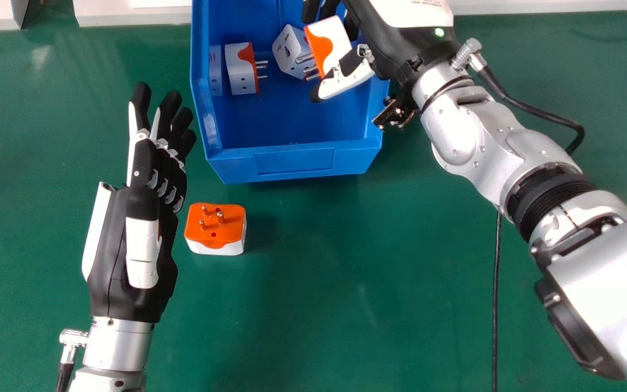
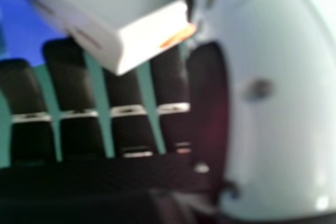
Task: Pick all objects and put in blue box
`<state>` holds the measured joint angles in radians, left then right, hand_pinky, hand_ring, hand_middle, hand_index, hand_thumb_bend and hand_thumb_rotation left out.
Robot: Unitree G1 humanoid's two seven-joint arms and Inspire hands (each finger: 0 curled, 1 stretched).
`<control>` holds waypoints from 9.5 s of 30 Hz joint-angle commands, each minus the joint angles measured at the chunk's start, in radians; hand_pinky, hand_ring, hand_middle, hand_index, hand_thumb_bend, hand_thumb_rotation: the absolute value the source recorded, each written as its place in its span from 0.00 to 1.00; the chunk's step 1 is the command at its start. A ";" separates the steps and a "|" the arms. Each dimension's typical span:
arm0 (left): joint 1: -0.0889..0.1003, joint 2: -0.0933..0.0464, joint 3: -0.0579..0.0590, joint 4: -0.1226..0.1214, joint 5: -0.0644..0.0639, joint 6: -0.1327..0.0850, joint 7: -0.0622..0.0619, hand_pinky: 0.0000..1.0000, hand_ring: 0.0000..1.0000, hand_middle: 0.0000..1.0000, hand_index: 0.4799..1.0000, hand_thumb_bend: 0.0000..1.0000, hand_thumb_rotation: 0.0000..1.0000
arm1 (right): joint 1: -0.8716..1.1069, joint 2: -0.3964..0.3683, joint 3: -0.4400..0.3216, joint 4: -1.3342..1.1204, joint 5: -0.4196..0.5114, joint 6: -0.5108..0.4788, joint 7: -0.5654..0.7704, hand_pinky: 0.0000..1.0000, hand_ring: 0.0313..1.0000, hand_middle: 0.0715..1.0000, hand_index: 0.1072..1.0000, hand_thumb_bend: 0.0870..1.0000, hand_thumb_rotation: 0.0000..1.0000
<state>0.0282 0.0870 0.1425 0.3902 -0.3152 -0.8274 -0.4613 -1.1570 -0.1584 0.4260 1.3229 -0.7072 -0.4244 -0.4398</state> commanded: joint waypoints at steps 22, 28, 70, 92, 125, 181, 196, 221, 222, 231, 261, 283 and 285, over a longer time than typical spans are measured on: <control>-0.005 0.003 -0.010 -0.015 -0.006 -0.009 -0.008 1.00 0.99 1.00 1.00 0.91 0.99 | -0.047 0.005 -0.057 -0.019 0.104 -0.043 0.162 0.67 0.74 0.77 0.78 0.98 0.17; -0.004 0.002 -0.012 -0.018 -0.005 -0.010 -0.008 1.00 0.99 1.00 1.00 0.91 0.99 | -0.035 -0.001 -0.065 -0.029 0.108 -0.070 0.163 0.69 0.76 0.79 0.80 1.00 0.17; 0.004 0.069 0.097 -0.013 0.058 -0.057 0.104 1.00 0.99 1.00 1.00 0.92 1.00 | 0.683 -0.089 -0.139 -0.725 0.275 -0.470 0.381 0.64 0.73 0.78 0.78 1.00 0.26; 0.003 0.060 0.079 -0.015 0.053 -0.049 0.091 1.00 0.99 1.00 1.00 0.91 1.00 | 0.779 -0.060 -0.076 -0.766 0.238 -0.448 0.463 0.61 0.71 0.77 0.77 1.00 0.27; 0.003 0.048 0.064 -0.019 0.017 -0.032 0.070 1.00 1.00 1.00 0.99 0.92 1.00 | 0.573 0.013 0.021 -0.463 0.140 -0.393 0.421 0.72 0.80 0.84 0.83 1.00 0.28; 0.006 0.047 0.073 -0.031 0.035 -0.041 0.076 1.00 1.00 1.00 0.99 0.90 1.00 | 0.400 0.103 0.069 -0.255 0.109 -0.341 0.382 0.71 0.80 0.85 0.85 1.00 0.28; 0.009 0.045 0.065 -0.041 0.027 -0.035 0.071 1.00 1.00 1.00 0.99 0.90 1.00 | 0.360 0.114 0.088 -0.208 0.097 -0.322 0.388 0.70 0.80 0.85 0.85 1.00 0.27; 0.027 0.045 0.061 -0.065 0.028 -0.018 0.075 1.00 1.00 1.00 0.99 0.92 1.00 | 0.305 0.108 0.136 -0.183 0.020 -0.294 0.307 0.70 0.80 0.83 0.84 1.00 0.28; 0.028 0.044 0.061 -0.067 0.030 -0.018 0.077 1.00 1.00 1.00 0.99 0.92 1.00 | 0.305 0.108 0.135 -0.182 0.020 -0.296 0.307 0.70 0.80 0.83 0.84 1.00 0.28; 0.017 0.048 0.061 -0.046 0.035 -0.027 0.079 1.00 1.00 1.00 0.99 0.91 1.00 | 0.288 0.111 0.133 -0.180 0.024 -0.288 0.312 0.70 0.80 0.83 0.84 1.00 0.29; 0.029 0.046 0.060 -0.064 0.028 -0.028 0.076 1.00 1.00 1.00 0.99 0.91 1.00 | 0.280 0.181 0.177 -0.078 0.000 -0.227 0.337 0.72 0.81 0.84 0.84 1.00 0.29; 0.026 0.047 0.053 -0.062 0.013 -0.027 0.059 1.00 1.00 1.00 0.99 0.90 0.99 | 0.274 0.194 0.216 -0.043 -0.030 -0.155 0.299 0.71 0.81 0.85 0.86 1.00 0.27; 0.026 0.047 0.053 -0.062 0.013 -0.027 0.058 1.00 1.00 1.00 0.99 0.90 0.99 | 0.274 0.194 0.223 -0.042 -0.035 -0.153 0.285 0.71 0.81 0.85 0.86 1.00 0.26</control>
<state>0.0566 0.1317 0.1996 0.3430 -0.2947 -0.8398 -0.3960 -0.8646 0.0337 0.6412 1.2692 -0.7297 -0.5886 -0.1471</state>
